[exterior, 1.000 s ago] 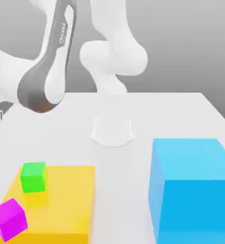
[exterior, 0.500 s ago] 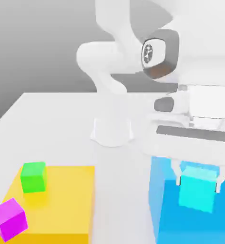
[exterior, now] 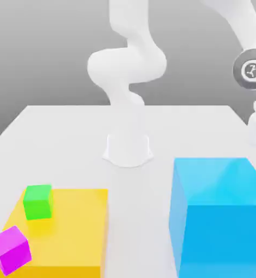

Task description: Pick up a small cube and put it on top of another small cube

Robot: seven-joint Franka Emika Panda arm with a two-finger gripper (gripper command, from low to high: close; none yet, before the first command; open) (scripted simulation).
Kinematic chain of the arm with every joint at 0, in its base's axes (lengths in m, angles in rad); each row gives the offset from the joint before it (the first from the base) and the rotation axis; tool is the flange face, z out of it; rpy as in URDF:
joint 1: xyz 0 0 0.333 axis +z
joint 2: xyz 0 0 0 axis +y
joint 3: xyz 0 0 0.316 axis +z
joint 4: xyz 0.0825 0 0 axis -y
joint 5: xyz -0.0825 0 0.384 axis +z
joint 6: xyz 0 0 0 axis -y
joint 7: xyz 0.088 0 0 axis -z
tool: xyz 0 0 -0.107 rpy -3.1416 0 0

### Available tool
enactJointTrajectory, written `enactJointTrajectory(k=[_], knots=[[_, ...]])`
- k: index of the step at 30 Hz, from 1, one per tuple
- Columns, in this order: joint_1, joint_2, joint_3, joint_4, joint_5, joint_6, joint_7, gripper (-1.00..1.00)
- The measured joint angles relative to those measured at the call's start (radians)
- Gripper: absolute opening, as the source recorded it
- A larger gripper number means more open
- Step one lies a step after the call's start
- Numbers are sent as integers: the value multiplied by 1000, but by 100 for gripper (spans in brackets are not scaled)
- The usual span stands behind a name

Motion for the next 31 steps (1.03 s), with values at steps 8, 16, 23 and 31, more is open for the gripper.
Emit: enactJointTrajectory(k=[8, 16, 23, 31], knots=[[-87, 7, 60, -73, 19, 15, 217, -100], [-50, 131, 13, -68, -125, 118, 323, -100], [-20, 185, -30, -65, -201, 155, 378, 100], [-47, 107, 16, -69, -91, 99, 298, 100]])
